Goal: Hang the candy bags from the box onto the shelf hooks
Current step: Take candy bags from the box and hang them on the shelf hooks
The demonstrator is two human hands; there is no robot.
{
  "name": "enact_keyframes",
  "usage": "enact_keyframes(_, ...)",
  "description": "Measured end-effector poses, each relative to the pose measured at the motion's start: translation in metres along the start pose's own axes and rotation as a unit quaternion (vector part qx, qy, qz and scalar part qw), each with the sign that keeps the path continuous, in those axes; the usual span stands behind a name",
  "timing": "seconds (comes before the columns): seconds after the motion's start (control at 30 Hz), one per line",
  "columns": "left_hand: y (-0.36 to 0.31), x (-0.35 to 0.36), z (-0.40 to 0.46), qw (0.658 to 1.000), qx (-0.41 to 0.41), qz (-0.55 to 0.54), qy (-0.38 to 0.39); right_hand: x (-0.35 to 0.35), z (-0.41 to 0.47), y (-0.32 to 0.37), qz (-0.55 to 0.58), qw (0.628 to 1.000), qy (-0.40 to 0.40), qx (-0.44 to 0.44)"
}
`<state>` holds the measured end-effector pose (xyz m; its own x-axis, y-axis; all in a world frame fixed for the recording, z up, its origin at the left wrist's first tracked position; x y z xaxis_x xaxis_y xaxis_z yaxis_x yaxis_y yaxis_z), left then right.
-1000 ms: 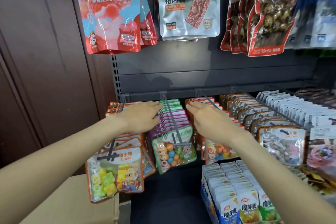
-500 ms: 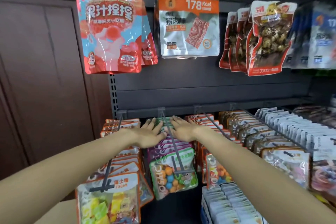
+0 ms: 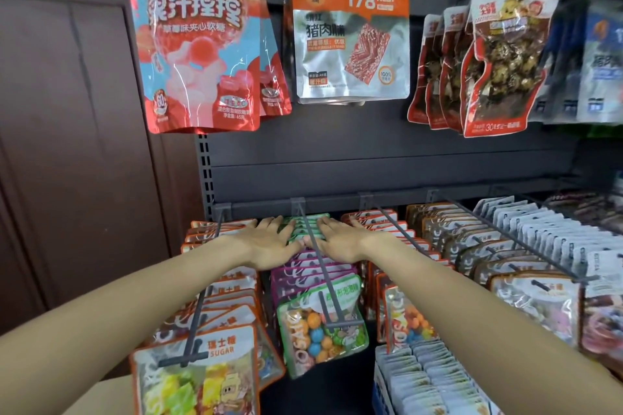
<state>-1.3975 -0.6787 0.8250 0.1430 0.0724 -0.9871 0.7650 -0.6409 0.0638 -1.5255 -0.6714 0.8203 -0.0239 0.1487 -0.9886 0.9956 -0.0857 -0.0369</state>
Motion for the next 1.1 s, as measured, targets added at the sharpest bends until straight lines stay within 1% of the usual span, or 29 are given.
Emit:
enact_keyframes(0.23, 0.001, 0.001, 0.001, 1.0, 0.001, -0.006, 0.002, 0.001, -0.002, 0.001, -0.014, 1.0, -0.001, -0.005)
enact_keyframes(0.33, 0.0, -0.003, -0.001, 1.0, 0.006, -0.005, -0.004, -0.005, -0.006, 0.001, -0.032, 0.999, -0.016, -0.01)
enact_keyframes(0.43, -0.002, -0.015, -0.009, 0.999, 0.015, -0.003, -0.042, -0.02, -0.018, 0.0, -0.029, 0.998, -0.055, -0.019)
enact_keyframes(0.53, -0.014, -0.031, -0.023, 0.993, 0.06, -0.011, -0.098, -0.038, -0.043, -0.004, -0.001, 0.992, -0.123, -0.034)
enact_keyframes(0.6, -0.024, -0.035, -0.036, 0.99, 0.087, -0.016, -0.11, -0.039, -0.062, -0.008, 0.015, 0.988, -0.148, -0.035)
enact_keyframes(0.67, -0.034, -0.031, -0.048, 0.99, 0.112, -0.02, -0.089, -0.03, -0.075, -0.009, 0.021, 0.989, -0.141, -0.039)
enact_keyframes(0.73, -0.045, -0.021, -0.058, 0.991, 0.127, -0.032, -0.033, -0.016, -0.084, -0.009, 0.031, 0.99, -0.126, -0.053)
enact_keyframes(0.8, -0.052, -0.011, -0.065, 0.991, 0.124, -0.033, 0.032, -0.004, -0.094, -0.006, 0.028, 0.991, -0.104, -0.078)
enact_keyframes(0.87, -0.057, -0.004, -0.067, 0.991, 0.119, -0.022, 0.064, 0.005, -0.101, -0.005, 0.018, 0.991, -0.095, -0.095)
enact_keyframes(1.0, -0.061, 0.002, -0.065, 0.989, 0.118, 0.004, 0.085, 0.014, -0.102, -0.008, 0.008, 0.991, -0.105, -0.086)
enact_keyframes(1.1, -0.058, 0.002, -0.062, 0.991, 0.119, -0.011, 0.065, 0.015, -0.106, -0.01, 0.007, 0.989, -0.12, -0.085)
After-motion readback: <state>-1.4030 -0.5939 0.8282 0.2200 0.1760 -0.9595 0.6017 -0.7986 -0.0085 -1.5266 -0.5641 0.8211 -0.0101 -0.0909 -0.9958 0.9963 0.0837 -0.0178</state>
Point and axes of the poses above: each hand's wrist, its own z-axis towards the middle knuckle, its own x-axis out of the palm, y = z × x, the point moved 7 cm from there along z, towards the middle knuckle, and after that the axes turned 15 degrees about x, right-handed, at the moved point
